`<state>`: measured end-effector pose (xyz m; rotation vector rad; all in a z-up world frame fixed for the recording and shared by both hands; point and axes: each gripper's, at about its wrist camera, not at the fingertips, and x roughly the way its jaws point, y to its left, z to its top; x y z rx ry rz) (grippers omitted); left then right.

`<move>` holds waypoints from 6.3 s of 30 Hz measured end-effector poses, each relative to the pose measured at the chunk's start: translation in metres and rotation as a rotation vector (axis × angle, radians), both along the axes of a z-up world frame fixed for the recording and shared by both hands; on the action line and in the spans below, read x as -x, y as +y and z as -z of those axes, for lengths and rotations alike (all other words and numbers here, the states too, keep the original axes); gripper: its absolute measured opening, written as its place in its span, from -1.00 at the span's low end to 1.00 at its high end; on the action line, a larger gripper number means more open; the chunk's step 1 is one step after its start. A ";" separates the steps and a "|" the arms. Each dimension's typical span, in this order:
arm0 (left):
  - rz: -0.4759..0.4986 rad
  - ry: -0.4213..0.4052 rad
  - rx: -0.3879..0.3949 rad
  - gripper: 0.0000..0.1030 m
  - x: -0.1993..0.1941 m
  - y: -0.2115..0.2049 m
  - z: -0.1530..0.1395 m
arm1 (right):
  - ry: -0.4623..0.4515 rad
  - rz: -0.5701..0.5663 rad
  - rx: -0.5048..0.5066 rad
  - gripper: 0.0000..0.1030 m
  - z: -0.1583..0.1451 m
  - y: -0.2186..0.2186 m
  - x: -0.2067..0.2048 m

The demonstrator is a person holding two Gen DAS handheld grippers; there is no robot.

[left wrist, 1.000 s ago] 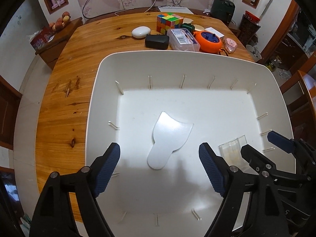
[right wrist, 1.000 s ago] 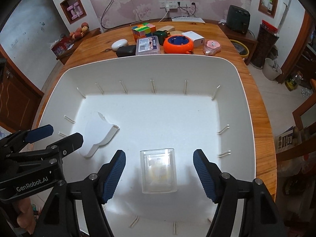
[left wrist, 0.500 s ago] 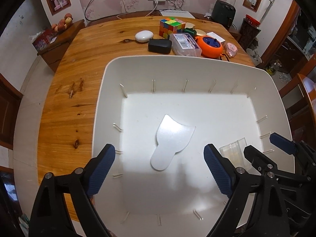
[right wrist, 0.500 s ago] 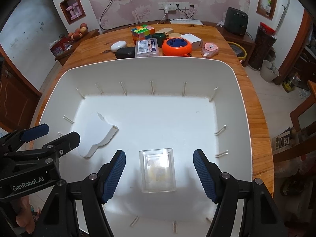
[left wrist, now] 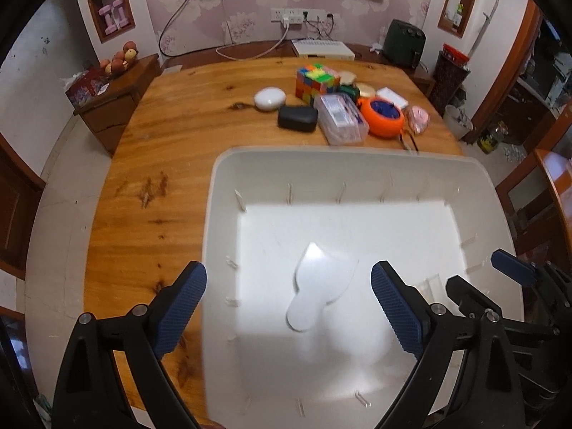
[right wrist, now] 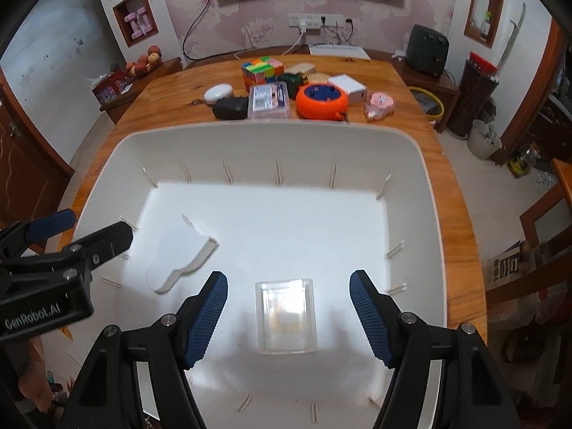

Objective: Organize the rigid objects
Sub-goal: 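Open both grippers and withdraw them from the tray, then grasp the black plug adapter with the left gripper while the right gripper grasps the labeled clear box, then carry the black adapter into the tray with the left gripper while the right gripper carries the labeled box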

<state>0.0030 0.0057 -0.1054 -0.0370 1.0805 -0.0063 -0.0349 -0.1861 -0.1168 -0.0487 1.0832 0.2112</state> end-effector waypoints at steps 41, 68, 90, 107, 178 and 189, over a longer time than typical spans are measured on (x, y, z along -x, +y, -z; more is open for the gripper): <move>-0.082 0.055 0.128 0.98 -0.231 0.063 -0.017 | 0.139 -0.024 0.026 0.56 0.011 0.066 -0.254; -0.071 0.231 0.107 0.98 -0.254 0.044 0.054 | 0.357 -0.032 0.058 0.20 0.076 0.088 -0.283; -0.098 0.353 0.058 0.86 -0.277 -0.002 0.104 | 0.352 -0.014 -0.017 0.19 0.075 0.054 -0.249; -0.115 0.243 0.011 0.27 -0.266 -0.005 0.068 | 0.352 -0.021 -0.059 0.18 0.074 0.054 -0.247; 0.028 0.099 -0.031 0.28 -0.006 -0.028 0.062 | 0.085 -0.015 -0.008 0.18 0.037 0.006 -0.006; 0.019 0.125 -0.025 0.28 -0.008 -0.026 0.067 | 0.098 -0.049 0.011 0.29 0.041 0.012 -0.006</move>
